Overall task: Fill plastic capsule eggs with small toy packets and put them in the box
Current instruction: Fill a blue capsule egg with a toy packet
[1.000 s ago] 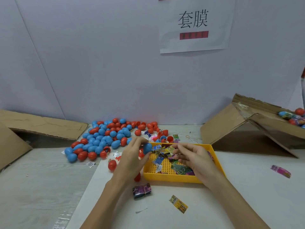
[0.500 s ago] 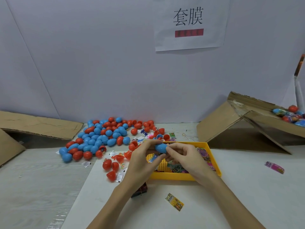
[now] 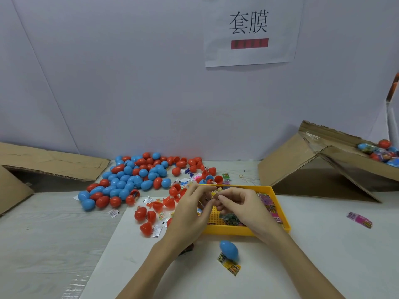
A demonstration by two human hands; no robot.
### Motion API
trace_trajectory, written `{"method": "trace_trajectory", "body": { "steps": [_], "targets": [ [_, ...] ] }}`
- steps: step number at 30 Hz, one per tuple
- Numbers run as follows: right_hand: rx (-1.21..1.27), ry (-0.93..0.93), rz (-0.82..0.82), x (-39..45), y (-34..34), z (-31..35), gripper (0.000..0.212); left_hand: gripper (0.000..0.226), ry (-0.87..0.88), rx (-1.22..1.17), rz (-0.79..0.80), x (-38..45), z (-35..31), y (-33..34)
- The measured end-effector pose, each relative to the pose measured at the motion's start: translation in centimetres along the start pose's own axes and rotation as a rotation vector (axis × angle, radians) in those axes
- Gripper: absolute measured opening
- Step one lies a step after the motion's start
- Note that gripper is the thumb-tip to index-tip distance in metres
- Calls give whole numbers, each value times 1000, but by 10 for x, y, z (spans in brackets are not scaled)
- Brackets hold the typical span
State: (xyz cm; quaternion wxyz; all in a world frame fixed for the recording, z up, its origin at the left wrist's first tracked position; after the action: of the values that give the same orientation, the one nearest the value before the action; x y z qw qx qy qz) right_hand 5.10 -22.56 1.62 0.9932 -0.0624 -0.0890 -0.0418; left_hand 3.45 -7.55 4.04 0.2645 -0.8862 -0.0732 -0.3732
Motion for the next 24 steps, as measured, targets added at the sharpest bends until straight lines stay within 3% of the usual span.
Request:
{"method": "trace_trajectory", "body": {
  "steps": [4, 7, 12, 15, 20, 24],
  "targets": [
    [-4, 5, -70, 2, -6, -4, 19, 26, 127, 95, 80, -3, -14, -3],
    [5, 21, -124, 5, -11, -8, 20, 31, 361, 113, 109, -12, -48, -4],
    [39, 0, -230, 7, -20, -7, 22, 42, 651, 53, 450, -60, -107, 55],
    [131, -57, -340, 4, -31, -1, 21, 20, 672, 52, 452, -66, -109, 66],
    [120, -83, -392, 4, -32, 1, 21, 32, 642, 8, 447, -63, -103, 59],
    [118, -98, -405, 3, -34, 3, 21, 27, 617, -8, 463, -64, -100, 63]
  ]
}}
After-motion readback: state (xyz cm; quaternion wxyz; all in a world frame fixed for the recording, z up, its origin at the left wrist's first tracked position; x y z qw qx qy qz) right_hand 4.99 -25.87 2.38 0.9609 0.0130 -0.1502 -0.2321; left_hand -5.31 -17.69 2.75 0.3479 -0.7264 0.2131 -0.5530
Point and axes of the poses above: each hand's wrist, its own x-axis towards the middle knuckle, its own y-axis out of the palm, z = x × y, the point moved 8 cm from there along x, towards the middle knuckle, and after that the axes turned 13 degrees about -z, right-handed, at the moved point
